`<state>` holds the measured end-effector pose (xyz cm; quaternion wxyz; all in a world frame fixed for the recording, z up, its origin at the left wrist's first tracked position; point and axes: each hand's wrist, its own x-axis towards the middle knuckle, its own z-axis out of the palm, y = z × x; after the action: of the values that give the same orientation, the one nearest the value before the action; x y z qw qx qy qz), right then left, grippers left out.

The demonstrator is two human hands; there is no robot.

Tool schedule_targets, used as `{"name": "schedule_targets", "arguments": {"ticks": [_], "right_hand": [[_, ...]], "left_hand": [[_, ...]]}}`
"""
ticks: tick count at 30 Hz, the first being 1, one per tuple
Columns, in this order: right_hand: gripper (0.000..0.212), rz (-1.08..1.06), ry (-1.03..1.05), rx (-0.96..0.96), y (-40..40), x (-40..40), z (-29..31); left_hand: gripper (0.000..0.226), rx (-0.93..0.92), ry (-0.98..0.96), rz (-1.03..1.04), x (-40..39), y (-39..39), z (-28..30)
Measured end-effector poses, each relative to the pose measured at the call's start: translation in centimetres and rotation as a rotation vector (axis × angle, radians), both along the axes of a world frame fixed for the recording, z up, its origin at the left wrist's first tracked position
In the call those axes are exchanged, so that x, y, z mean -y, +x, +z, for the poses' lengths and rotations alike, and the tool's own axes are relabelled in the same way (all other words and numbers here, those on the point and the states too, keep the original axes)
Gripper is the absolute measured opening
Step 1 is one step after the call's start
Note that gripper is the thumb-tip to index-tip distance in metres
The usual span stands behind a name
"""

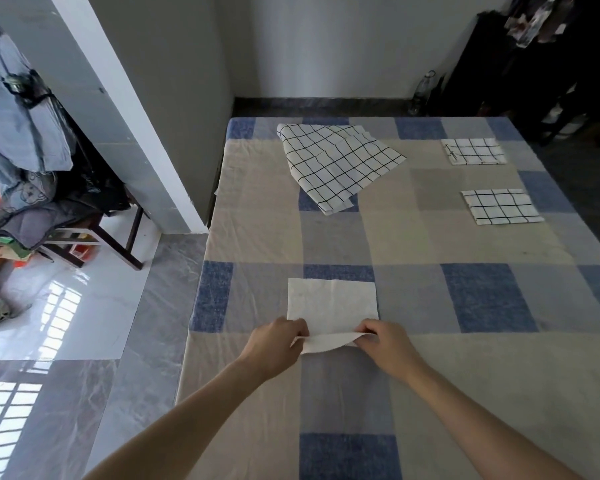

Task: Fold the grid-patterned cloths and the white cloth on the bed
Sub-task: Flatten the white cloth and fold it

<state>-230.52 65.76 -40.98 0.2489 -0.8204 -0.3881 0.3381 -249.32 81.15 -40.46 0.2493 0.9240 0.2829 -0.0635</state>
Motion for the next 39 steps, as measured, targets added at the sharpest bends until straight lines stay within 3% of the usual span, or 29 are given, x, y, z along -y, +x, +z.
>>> {"name": "schedule_targets", "arguments": {"ticks": [9,15,17,19,22,28,33,37,39], "right_hand": [[0.024,-0.129,-0.006,0.001,4.1,-3.8,0.3],[0.009,-0.202,-0.017,0.107,5.1,-6.4,-1.4],[0.015,-0.265,-0.009,0.114,5.2,-6.6,-2.2],[0.019,-0.303,-0.001,0.123,5.0,-6.6,-2.8],[0.023,-0.309,-0.02,0.159,4.9,-6.6,-3.3],[0.027,-0.31,0.012,0.187,4.9,-6.8,-3.6],[0.036,-0.314,0.028,0.216,4.6,-6.9,-3.8],[0.051,-0.241,0.015,0.656,2.5,-6.8,-3.4],[0.047,-0.101,0.137,0.74,0.8,-6.8,-3.0]], "left_hand": [[0.013,0.206,-0.386,0.383,-3.3,3.1,-0.6],[0.015,0.357,-0.328,0.664,-4.6,4.8,-0.5],[0.006,0.405,-0.126,0.56,-3.9,4.4,-0.8],[0.009,0.349,0.077,0.205,-2.6,4.0,-1.5],[0.027,0.253,0.127,-0.176,-1.0,4.4,-3.3],[0.053,0.096,0.111,-0.178,-0.9,5.0,-5.4],[0.057,0.06,0.072,-0.124,-1.0,5.0,-5.7],[0.052,0.062,0.091,-0.132,-1.1,5.0,-5.9],[0.053,0.047,0.114,-0.146,-1.1,5.0,-6.2]]}}
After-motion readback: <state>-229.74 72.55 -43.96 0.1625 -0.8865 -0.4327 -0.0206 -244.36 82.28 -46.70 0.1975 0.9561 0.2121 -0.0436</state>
